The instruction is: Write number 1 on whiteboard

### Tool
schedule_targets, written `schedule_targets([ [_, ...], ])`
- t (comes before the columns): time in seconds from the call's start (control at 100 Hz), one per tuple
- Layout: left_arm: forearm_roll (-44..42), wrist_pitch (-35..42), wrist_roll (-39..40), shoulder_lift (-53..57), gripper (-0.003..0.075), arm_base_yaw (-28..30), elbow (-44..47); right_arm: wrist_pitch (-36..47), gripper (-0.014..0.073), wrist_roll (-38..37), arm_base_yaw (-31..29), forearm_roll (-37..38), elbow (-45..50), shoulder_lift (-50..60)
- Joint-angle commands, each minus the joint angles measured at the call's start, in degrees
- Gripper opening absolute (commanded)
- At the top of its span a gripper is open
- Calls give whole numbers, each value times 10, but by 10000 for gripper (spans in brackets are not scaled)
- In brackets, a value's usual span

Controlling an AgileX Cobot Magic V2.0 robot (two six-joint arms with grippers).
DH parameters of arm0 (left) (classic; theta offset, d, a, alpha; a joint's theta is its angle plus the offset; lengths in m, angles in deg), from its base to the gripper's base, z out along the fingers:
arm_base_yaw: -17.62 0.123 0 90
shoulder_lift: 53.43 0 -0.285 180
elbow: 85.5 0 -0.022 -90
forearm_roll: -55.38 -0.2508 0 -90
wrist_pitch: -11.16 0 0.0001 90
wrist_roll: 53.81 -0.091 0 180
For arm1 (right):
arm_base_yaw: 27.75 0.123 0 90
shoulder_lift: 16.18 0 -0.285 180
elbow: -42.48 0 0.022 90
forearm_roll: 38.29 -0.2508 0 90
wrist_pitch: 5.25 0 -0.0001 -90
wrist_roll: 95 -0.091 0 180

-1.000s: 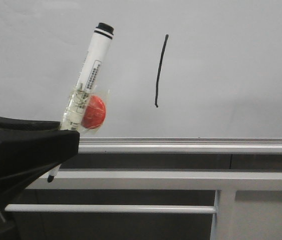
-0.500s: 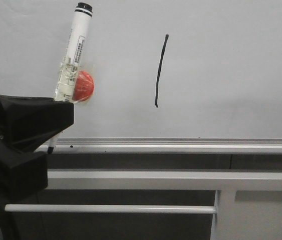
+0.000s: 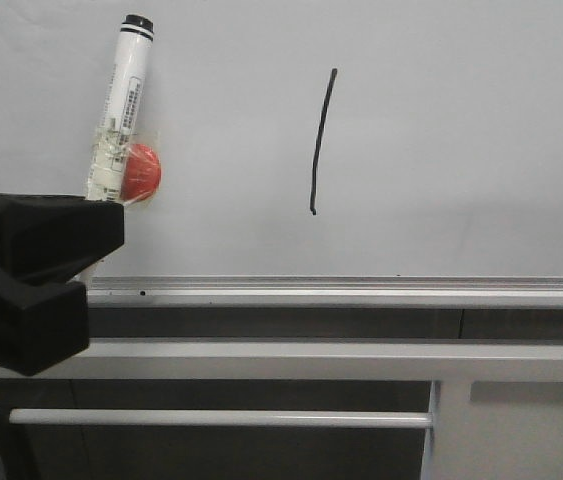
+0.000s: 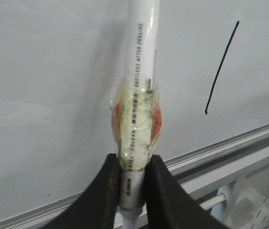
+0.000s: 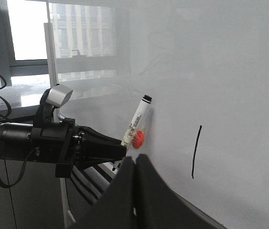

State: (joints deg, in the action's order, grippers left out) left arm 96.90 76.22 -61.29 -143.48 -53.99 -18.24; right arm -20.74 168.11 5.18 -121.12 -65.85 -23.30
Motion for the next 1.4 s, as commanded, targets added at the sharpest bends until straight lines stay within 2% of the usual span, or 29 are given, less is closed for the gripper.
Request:
schedule_targets([
  [0.0, -3, 143, 1, 8, -20, -5, -16, 14, -63, 5, 0, -17, -15, 2],
  [0.17, 10, 143, -47, 8, -20, -5, -47, 13, -63, 5, 0, -18, -15, 2],
  [0.38, 33, 143, -47, 8, -20, 10, -59, 13, -63, 5, 0, -18, -15, 2],
  [0.67, 33, 143, -4, -14, -20, 17, -59, 16, -63, 5, 0, -22, -15, 2],
  [0.77, 33, 143, 37, -35, -20, 17, -59, 16, -63, 5, 0, -22, -15, 2],
  [1.18, 40, 143, 36, -47, -20, 19, -70, 16, -63, 5, 0, -23, -15, 2],
  [1.39, 29, 143, 36, -47, -20, 60, -79, 16, -63, 5, 0, -23, -15, 2],
])
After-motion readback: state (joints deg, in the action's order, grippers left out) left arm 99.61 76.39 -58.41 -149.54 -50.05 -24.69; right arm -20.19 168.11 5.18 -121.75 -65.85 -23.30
